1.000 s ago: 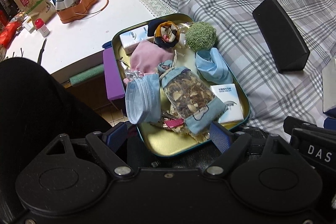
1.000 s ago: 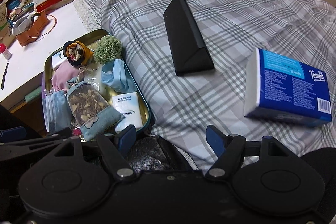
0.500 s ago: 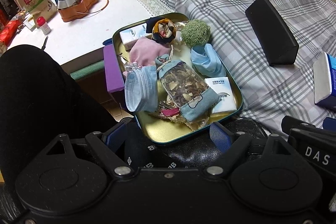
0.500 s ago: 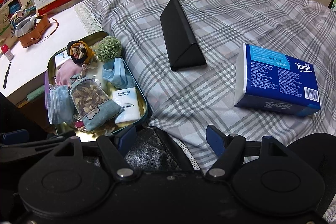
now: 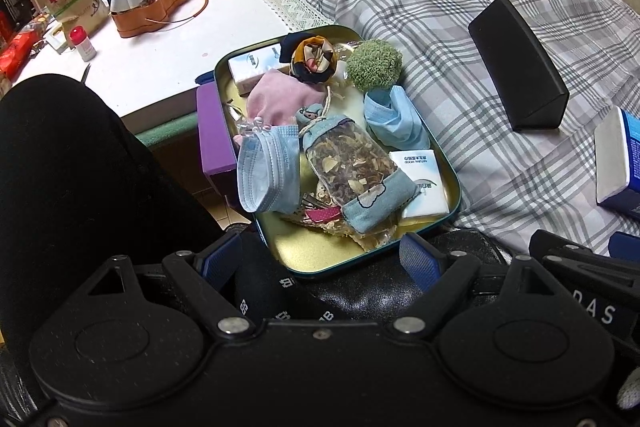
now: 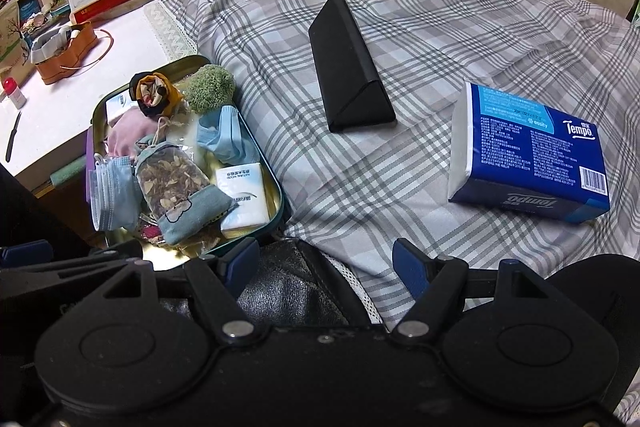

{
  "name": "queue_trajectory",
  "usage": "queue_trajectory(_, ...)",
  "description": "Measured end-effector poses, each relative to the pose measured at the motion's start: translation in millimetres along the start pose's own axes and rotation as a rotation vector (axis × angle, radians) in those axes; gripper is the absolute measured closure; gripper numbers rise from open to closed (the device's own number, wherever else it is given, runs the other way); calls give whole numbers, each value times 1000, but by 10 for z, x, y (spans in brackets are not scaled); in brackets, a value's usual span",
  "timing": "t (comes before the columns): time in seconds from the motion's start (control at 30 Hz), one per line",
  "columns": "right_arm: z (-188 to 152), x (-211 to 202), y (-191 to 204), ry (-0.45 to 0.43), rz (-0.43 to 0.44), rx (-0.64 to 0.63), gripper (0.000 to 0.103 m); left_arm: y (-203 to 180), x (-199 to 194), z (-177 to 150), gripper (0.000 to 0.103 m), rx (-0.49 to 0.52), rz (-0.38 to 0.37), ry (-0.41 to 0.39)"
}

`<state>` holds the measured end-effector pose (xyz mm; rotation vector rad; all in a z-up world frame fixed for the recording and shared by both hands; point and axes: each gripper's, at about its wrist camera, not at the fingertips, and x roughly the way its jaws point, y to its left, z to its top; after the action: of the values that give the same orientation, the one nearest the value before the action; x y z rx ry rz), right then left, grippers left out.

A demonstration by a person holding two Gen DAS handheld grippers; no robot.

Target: Organize soft objects

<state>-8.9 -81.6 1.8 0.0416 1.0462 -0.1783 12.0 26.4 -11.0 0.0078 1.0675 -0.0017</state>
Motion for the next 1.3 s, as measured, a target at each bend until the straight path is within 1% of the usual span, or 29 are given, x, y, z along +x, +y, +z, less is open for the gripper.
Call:
queue_trajectory(0.73, -13, 26, -29, 8, 4, 5, 30, -42, 34, -21, 21, 2, 7, 24)
queue_trajectory(1.3, -3, 23, -61, 4, 6, 16, 30, -81, 27, -14, 21, 8, 5, 25)
